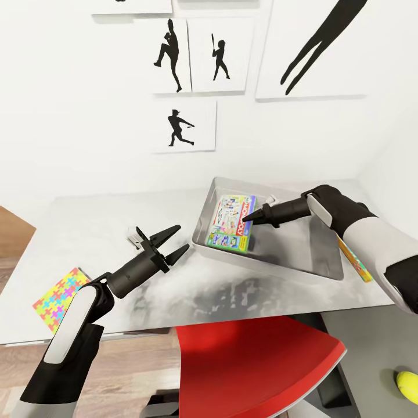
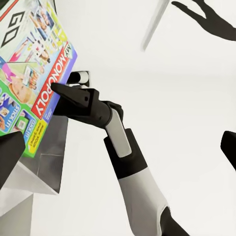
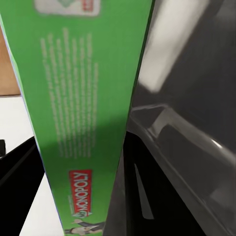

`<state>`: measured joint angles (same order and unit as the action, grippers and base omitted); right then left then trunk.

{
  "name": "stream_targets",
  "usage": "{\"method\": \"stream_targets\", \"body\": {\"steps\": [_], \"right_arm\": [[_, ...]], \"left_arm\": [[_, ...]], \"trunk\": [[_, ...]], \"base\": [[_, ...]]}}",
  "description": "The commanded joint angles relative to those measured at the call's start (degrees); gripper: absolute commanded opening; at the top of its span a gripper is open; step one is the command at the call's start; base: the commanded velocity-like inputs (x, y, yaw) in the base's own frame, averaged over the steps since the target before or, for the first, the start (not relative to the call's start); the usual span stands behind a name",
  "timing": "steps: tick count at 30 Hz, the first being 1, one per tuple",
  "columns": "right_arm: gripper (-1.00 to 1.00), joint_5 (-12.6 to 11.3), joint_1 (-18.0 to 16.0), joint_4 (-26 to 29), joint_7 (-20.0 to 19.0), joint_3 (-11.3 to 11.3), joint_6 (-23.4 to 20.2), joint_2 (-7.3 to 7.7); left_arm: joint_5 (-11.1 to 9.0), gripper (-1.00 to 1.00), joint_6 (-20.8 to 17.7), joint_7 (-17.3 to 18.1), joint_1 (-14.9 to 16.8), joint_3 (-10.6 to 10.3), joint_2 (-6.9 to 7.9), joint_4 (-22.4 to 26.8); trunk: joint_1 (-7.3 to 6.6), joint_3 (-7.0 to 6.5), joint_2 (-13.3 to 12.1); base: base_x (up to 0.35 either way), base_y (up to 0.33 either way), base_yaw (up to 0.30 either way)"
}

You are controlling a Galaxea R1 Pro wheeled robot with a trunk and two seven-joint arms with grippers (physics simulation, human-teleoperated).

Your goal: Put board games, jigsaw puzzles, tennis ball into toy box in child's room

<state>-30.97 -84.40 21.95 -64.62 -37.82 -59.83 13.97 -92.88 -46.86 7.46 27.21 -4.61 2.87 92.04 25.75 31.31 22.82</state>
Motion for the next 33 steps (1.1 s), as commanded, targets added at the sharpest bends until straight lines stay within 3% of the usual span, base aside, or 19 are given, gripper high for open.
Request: {"method": "stream_targets", "body": {"steps": [1, 12, 13, 33], "right_arm": [[-1.0, -0.1, -0.1, 0.0, -0.2, -0.3, -0.2, 0.04], [-1.0, -0.1, -0.1, 0.0, 0.1, -0.2, -0.2, 0.01], [1.0, -0.1, -0.1, 0.0, 0.1, -0.2, -0.2, 0.01], [1.0, -0.3, -0.1, 0.0, 0.1, -0.2, -0.2, 0.6]], "left_arm": [[0.2, 1.0, -0.1, 0.3, 0.0, 0.0, 0.03, 0.0], [0.2, 1.0, -0.1, 0.3, 0.0, 0.0, 0.03, 0.0], [0.2, 1.0, -0.1, 0.3, 0.0, 0.0, 0.03, 0.0], [0.2, 1.0, -0.1, 0.3, 0.0, 0.0, 0.04, 0.0]], "trunk": [[0.03, 0.08, 0.1], [0.03, 0.08, 0.1], [0.03, 0.08, 0.1], [0.03, 0.08, 0.1]], "base": [[0.0, 0.0, 0.0], [0.0, 0.0, 0.0], [0.0, 0.0, 0.0], [0.0, 0.0, 0.0]]}}
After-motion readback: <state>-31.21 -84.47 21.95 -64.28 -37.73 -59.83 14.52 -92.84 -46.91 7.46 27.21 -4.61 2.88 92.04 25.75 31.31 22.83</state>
